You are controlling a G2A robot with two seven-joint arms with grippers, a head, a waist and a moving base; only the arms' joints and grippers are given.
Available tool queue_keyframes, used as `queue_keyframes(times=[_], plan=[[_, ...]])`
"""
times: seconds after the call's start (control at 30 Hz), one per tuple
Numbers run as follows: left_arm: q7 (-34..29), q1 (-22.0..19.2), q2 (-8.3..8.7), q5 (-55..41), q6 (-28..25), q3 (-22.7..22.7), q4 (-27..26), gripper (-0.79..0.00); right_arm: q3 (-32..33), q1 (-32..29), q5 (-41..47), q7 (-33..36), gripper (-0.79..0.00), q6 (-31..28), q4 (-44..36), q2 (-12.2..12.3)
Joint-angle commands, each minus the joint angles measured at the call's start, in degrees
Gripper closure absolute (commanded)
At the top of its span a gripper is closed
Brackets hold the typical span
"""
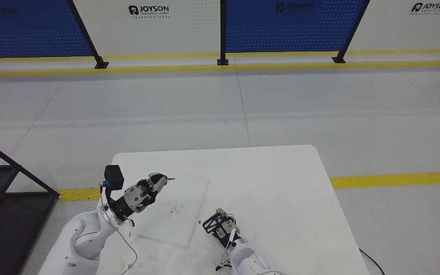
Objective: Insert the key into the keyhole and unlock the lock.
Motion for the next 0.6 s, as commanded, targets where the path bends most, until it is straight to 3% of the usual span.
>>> queue_keyframes(times=[0.0, 0.57], plan=[[0.0, 0.0, 0.00, 0.0, 0.0, 0.0, 0.0, 0.000, 0.3, -0.2, -0.1, -0.2, -0.256, 0.3, 0.0, 0.0], [0.0, 0.0, 0.00, 0.0, 0.0, 0.0, 0.0, 0.000, 1.9, 0.0, 1.0, -0.4, -0.163, -3.1, 0.7, -0.5]])
